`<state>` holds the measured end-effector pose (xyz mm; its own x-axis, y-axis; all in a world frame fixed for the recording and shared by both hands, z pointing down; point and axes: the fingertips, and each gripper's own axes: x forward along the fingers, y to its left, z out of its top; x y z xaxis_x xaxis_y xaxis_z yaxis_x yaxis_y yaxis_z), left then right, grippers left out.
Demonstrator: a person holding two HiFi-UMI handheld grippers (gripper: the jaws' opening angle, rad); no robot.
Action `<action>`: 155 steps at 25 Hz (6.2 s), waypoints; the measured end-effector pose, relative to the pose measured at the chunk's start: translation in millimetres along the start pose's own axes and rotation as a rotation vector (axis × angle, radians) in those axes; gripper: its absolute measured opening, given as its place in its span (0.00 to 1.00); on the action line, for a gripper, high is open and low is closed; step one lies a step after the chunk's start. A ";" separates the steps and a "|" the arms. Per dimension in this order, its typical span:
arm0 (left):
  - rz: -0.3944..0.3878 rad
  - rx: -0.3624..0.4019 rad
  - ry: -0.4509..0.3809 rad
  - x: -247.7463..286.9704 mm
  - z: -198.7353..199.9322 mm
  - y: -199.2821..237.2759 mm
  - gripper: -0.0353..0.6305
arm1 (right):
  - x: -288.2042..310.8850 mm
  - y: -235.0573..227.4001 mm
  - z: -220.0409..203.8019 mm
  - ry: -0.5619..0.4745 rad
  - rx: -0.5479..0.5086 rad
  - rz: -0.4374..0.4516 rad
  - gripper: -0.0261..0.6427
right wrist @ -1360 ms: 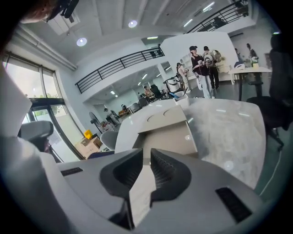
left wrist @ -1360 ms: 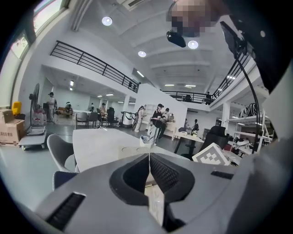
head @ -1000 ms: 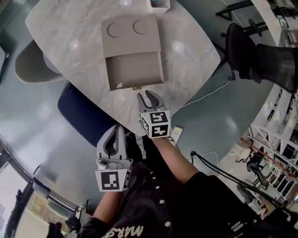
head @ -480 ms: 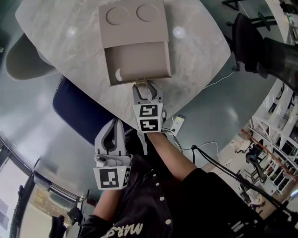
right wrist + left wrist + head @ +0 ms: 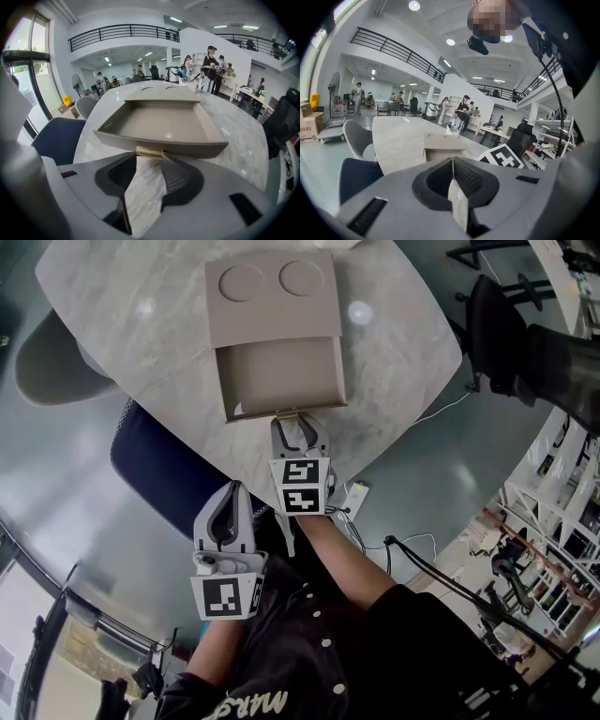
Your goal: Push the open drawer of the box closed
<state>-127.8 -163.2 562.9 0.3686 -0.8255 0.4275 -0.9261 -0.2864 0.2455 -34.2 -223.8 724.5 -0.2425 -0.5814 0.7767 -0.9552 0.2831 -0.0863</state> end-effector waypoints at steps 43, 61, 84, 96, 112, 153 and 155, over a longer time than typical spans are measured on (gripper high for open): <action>-0.009 0.036 -0.024 46.2 23.5 22.0 0.08 | 65.1 -22.4 88.0 -0.067 0.003 -0.032 0.28; -0.012 0.040 -0.031 46.1 27.4 20.6 0.08 | 77.9 -30.7 108.9 -0.070 -0.027 -0.056 0.28; -0.016 0.073 -0.085 34.4 46.0 12.8 0.08 | 49.7 -30.5 94.9 -0.117 -0.111 0.038 0.21; -0.042 0.115 -0.192 9.7 93.2 -22.6 0.08 | -68.8 -29.2 141.6 -0.300 -0.131 0.142 0.03; -0.040 0.178 -0.289 -16.5 147.8 -42.0 0.08 | -216.6 -53.3 193.2 -0.593 -0.106 0.123 0.03; -0.036 0.277 -0.519 -82.9 228.4 -78.3 0.08 | -334.2 -48.6 218.3 -0.893 -0.081 0.153 0.03; -0.038 0.277 -0.517 -82.7 227.3 -77.5 0.08 | -334.7 -47.5 218.0 -0.891 -0.082 0.155 0.03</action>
<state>-104.7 -183.3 310.7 0.3790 -0.9224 -0.0745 -0.9253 -0.3791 -0.0138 55.3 -209.0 332.6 -0.4412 -0.8973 -0.0135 -0.8942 0.4409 -0.0781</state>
